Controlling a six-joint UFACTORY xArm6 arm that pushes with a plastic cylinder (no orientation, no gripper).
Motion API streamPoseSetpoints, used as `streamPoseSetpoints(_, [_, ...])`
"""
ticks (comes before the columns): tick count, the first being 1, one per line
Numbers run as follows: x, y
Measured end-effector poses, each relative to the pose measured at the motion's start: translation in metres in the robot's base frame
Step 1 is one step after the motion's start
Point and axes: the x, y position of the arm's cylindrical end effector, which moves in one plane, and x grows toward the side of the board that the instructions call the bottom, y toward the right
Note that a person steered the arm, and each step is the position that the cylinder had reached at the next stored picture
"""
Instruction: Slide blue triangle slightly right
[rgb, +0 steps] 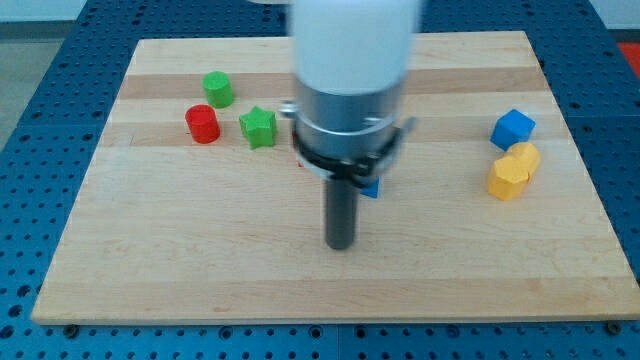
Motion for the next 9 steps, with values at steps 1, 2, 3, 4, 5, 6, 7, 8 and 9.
streamPoseSetpoints(1, [-0.055, 0.038])
streamPoseSetpoints(2, [-0.076, 0.085])
streamPoseSetpoints(3, [-0.079, 0.091])
streamPoseSetpoints(4, [-0.068, 0.027])
streamPoseSetpoints(5, [-0.071, 0.014])
streamPoseSetpoints(6, [-0.088, 0.058])
streamPoseSetpoints(7, [-0.101, 0.063])
streamPoseSetpoints(8, [-0.121, 0.095])
streamPoseSetpoints(9, [-0.143, 0.142])
